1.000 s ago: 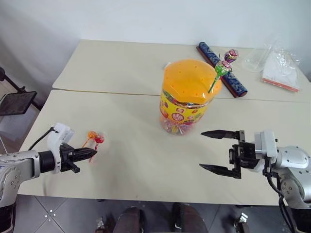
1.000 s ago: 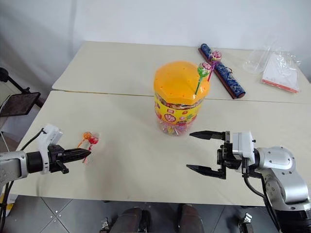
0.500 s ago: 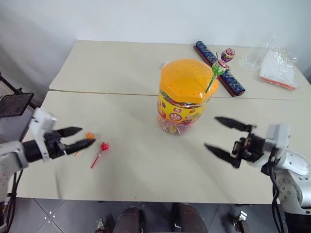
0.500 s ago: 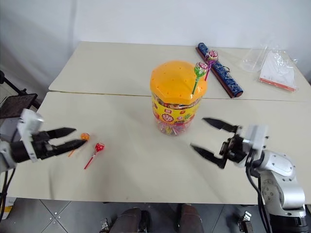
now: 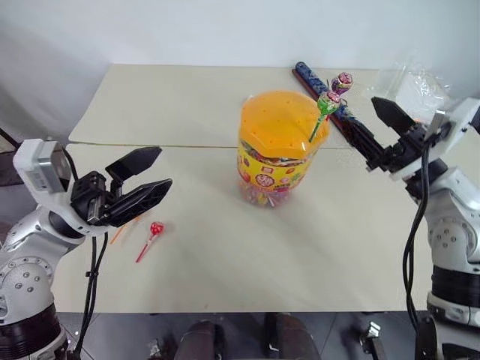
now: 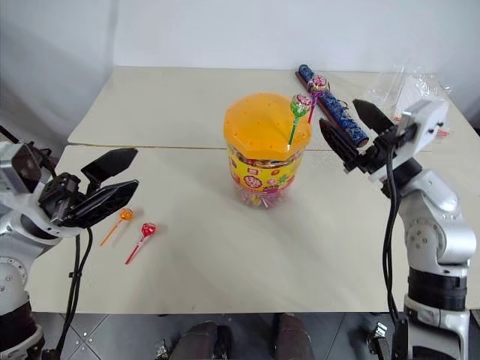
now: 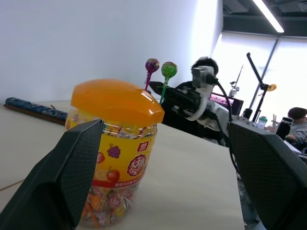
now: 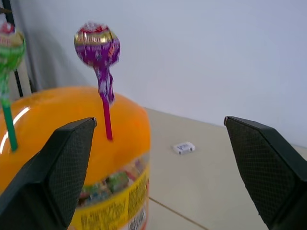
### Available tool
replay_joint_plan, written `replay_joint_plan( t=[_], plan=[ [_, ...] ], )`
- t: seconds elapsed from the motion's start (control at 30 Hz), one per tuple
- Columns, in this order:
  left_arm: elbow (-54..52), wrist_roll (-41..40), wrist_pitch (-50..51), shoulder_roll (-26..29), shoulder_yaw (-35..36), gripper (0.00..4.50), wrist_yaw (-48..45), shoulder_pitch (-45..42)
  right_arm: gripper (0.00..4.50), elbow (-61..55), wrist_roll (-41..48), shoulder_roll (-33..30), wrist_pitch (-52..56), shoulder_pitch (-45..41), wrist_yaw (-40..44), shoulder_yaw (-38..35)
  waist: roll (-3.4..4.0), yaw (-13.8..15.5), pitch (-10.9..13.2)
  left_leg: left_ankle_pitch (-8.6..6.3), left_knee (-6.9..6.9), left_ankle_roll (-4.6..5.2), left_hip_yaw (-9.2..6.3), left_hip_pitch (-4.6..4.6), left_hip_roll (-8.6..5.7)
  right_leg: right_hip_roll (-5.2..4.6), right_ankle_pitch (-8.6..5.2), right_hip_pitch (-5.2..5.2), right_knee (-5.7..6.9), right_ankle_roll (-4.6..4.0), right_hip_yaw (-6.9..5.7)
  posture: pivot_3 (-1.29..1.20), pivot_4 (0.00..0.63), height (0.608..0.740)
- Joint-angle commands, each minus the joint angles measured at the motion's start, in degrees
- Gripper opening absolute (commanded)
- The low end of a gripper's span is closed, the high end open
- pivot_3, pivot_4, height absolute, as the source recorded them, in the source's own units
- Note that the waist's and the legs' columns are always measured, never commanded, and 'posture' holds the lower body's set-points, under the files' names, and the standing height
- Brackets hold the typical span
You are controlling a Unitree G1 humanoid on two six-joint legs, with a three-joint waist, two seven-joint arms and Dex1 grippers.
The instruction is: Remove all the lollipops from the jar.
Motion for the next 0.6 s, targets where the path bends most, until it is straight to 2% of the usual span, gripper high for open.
replay_joint_plan(
  t=[0.03, 0.23, 0.27, 0.37, 0.6],
  plan=[
    [-0.2, 0.6, -2.9, -0.4, -2.5, 4.36, 0.1, -1.0, 4.50, -0.6, 0.9, 0.3, 2.2, -3.3, 0.9, 1.9, 0.00, 0.1, 0.0, 0.00, 0.00, 0.01, 0.00, 0.00, 0.00, 0.00, 0.00, 0.00, 0.00, 0.00, 0.01, 0.00, 0.150, 0.740],
    [0.8, 1.2, -5.2, -1.2, -5.1, 4.36, 1.2, -1.6, 4.50, -1.7, 2.2, 1.3, 5.2, -5.3, 2.1, 3.5, 0.00, 0.1, 0.0, -0.04, -0.01, 0.07, -0.03, -0.06, 0.00, 0.00, 0.00, -0.02, -0.05, 0.00, -0.02, 0.00, 0.150, 0.740],
    [1.1, 1.4, -5.6, -1.2, -5.4, 4.37, 1.2, -1.6, 4.31, -1.4, 1.9, 1.5, 5.2, -5.6, 1.8, 3.4, 0.00, 0.1, 0.0, -0.04, -0.01, 0.08, -0.02, -0.06, 0.00, 0.00, 0.00, -0.02, -0.06, 0.00, -0.02, 0.00, 0.150, 0.740],
    [1.7, 1.3, -6.5, -1.1, -5.9, 4.38, 1.2, -2.0, 3.59, -1.0, 1.8, 1.6, 5.4, -6.1, 1.7, 3.2, 0.00, 0.1, 0.0, -0.04, 0.00, 0.07, -0.01, -0.06, 0.00, 0.01, 0.00, -0.02, -0.06, 0.00, -0.01, 0.00, 0.150, 0.740],
    [3.4, 0.0, -7.3, -2.2, -6.9, 4.38, 1.5, -4.5, 1.13, -0.8, 5.3, 2.4, 5.9, -7.2, 2.4, 0.6, 0.00, 0.1, 0.0, -0.04, -0.01, 0.07, -0.01, -0.06, 0.01, 0.02, 0.00, -0.02, -0.07, 0.01, -0.02, 0.00, 0.150, 0.740]
  ],
)
